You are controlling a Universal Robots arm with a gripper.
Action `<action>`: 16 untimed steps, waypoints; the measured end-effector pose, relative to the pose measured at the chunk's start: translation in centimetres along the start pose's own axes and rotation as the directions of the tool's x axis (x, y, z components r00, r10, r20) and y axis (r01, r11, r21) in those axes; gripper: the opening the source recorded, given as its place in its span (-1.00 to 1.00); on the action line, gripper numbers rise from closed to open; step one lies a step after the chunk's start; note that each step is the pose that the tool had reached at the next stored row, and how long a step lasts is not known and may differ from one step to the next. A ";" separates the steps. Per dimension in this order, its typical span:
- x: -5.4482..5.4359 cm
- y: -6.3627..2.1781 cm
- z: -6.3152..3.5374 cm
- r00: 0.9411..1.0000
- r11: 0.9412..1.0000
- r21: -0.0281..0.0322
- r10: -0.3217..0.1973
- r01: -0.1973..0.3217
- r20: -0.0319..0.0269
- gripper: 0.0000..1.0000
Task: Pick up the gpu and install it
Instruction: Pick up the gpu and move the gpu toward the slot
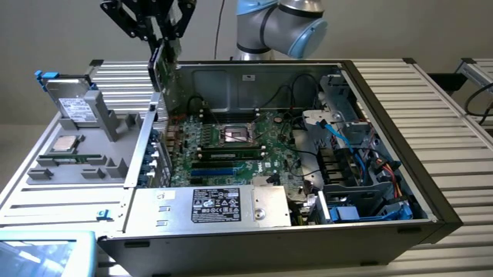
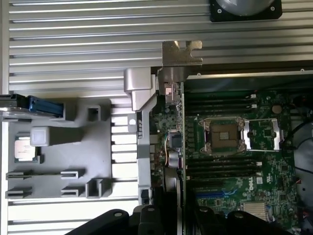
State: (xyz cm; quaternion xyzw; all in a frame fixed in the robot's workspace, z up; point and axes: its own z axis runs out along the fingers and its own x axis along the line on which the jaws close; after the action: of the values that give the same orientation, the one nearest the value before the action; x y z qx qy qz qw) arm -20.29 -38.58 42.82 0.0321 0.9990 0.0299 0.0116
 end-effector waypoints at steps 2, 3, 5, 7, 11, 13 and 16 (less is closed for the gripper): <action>-0.6 0.03 0.21 1.000 1.000 0.000 0.000 0.000 0.000 -0.44; -0.8 0.03 0.32 1.000 1.000 0.000 0.000 0.000 0.000 -0.44; -1.3 0.05 0.55 1.000 1.000 0.000 0.001 -0.001 0.000 -0.44; -2.0 0.07 0.77 1.000 1.000 0.000 0.001 -0.001 0.000 -0.44; -3.7 0.12 1.29 1.000 1.000 0.000 0.001 -0.001 0.000 -0.44; -4.6 0.15 1.54 1.000 1.000 0.000 0.000 0.000 0.000 -0.44; -6.0 0.19 1.97 1.000 1.000 0.000 0.000 0.000 0.000 -0.44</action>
State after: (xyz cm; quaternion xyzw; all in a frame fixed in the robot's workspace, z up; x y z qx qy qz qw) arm -14.26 -38.66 40.99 0.0323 0.9990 0.0300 0.0116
